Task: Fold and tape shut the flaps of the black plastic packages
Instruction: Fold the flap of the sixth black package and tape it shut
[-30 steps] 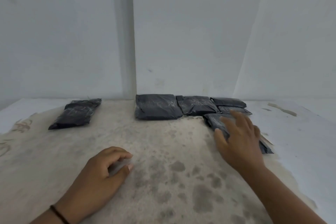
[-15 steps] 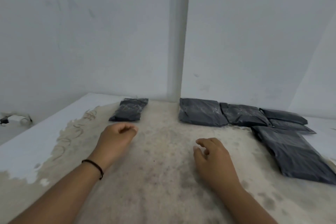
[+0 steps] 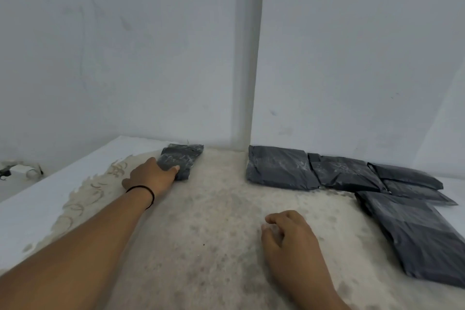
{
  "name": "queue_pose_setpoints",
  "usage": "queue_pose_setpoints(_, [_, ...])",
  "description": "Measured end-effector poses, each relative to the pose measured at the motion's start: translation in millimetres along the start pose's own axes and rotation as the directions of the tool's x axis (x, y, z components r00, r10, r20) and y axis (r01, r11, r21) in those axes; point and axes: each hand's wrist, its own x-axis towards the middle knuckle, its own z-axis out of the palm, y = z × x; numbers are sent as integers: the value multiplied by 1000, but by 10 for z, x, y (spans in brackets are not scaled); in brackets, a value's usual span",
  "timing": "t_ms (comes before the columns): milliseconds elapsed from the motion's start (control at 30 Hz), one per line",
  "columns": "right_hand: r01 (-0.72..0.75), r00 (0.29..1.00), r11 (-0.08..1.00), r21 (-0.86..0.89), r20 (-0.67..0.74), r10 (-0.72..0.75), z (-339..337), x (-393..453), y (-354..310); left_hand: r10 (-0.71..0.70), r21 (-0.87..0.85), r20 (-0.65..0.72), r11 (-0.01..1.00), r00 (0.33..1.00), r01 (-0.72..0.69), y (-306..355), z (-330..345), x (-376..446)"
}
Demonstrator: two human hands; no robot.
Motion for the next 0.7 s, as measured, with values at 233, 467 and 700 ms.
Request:
queue_pose_setpoints(233, [-1,1000,1000,-23,24,2,-20,-2,-23,-77,-477,33,875,996,83,99,-115,28])
queue_pose_setpoints(467, [-16,999,1000,-6,32,16,-38,-20,-81,130,-906,297,352,946,236,316,-347,-650])
queue_pose_setpoints(700, [-333,941,684,649,271,200,-195,-34,-294,418,-912,410,201,811,357,251,-231,-1603])
